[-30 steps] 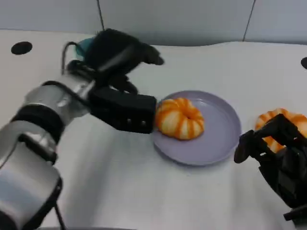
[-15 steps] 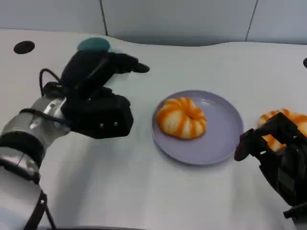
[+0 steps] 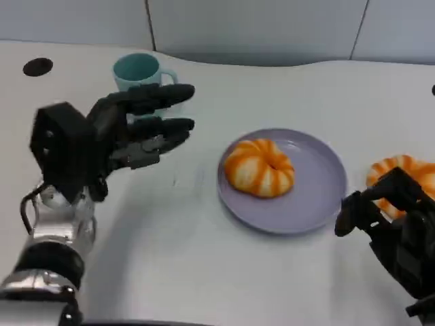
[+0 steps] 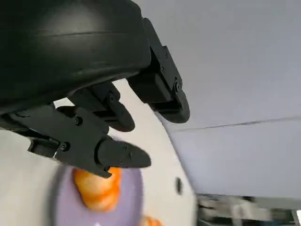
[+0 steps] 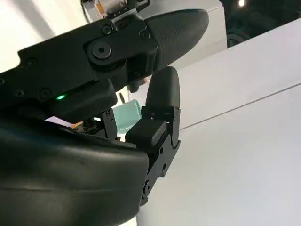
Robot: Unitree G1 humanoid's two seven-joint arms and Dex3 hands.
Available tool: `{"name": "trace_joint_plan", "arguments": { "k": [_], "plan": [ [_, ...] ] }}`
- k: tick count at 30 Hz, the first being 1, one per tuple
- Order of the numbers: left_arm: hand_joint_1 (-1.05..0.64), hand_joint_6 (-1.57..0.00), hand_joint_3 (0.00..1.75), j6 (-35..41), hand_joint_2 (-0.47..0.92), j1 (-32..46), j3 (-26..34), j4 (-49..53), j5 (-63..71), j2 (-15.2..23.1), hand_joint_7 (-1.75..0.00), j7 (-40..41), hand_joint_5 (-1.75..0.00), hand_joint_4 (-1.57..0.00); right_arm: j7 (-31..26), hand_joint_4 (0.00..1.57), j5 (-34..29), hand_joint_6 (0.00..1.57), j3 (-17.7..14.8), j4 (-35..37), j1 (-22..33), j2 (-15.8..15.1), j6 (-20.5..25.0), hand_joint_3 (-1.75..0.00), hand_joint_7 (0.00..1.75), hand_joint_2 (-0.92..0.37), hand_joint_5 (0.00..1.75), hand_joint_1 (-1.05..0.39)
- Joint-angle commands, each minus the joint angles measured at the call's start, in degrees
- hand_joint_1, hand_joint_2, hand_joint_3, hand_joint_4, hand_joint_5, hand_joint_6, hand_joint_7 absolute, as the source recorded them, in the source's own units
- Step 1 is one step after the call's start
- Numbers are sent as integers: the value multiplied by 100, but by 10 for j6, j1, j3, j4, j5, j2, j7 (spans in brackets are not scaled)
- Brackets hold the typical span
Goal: Grasp the bread from the table and place it into the plate.
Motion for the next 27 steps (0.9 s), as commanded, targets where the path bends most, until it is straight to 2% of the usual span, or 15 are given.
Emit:
{"name": "trace_joint_plan", "arguments": {
  "k": [1,2,4,7,8,10,16,18,21,23,27],
  "plan": [
    [-45,-13,84,195,92,41,71,-39,-107,-6,-142,-95,-156,-35,14,54,-5,67,-29,53,-8,-45,-6,-10,126,-92,175,-55],
    [-45,-6,85,210,92,44,73,-45,-109,-4,-156,-101,-165,-32,16,54,-4,66,-30,58,-11,-46,-8,-10,126,-92,175,-55],
    [-50,-4,86,233,92,49,78,-59,-109,-3,-171,-106,-173,-36,19,54,-4,66,-32,66,-14,-46,-11,-9,126,-92,175,-55],
    [-50,-3,86,256,92,55,81,-67,-105,-7,-174,-113,-174,-38,22,54,-1,66,-39,76,-20,-50,-10,-9,126,-92,175,-55],
    [-55,-15,83,265,92,57,80,-64,-103,-9,-174,-117,-175,-50,24,55,2,68,-43,81,-23,-52,-9,-8,121,-92,173,-54],
    [-57,-22,82,280,92,57,80,-61,-100,-12,-175,-122,-175,-57,30,55,5,69,-49,92,-29,-55,-9,-8,117,-92,173,-54],
    [-56,-22,84,293,92,61,80,-74,-90,-16,-175,-115,-175,-54,34,56,6,72,-53,90,-23,-55,-6,-7,116,-92,172,-54],
    [-53,-26,89,285,92,60,78,-72,-84,-15,-175,-114,-175,-56,37,56,8,73,-55,91,-22,-54,-7,-6,113,-92,171,-53],
    [-46,-28,117,269,83,57,75,-68,-70,-15,-175,-106,-175,-62,32,57,5,74,-55,88,-21,-53,-8,-6,111,-92,171,-54],
    [-44,-29,129,262,79,53,76,-65,-63,-15,-175,-96,-175,-64,30,56,0,73,-53,87,-21,-54,-12,-7,111,-92,171,-54],
    [-48,-33,136,257,78,43,84,-46,-62,-14,-175,-95,-175,-70,30,55,-1,71,-53,90,-24,-56,-10,-9,113,-92,173,-54]
  ]
}}
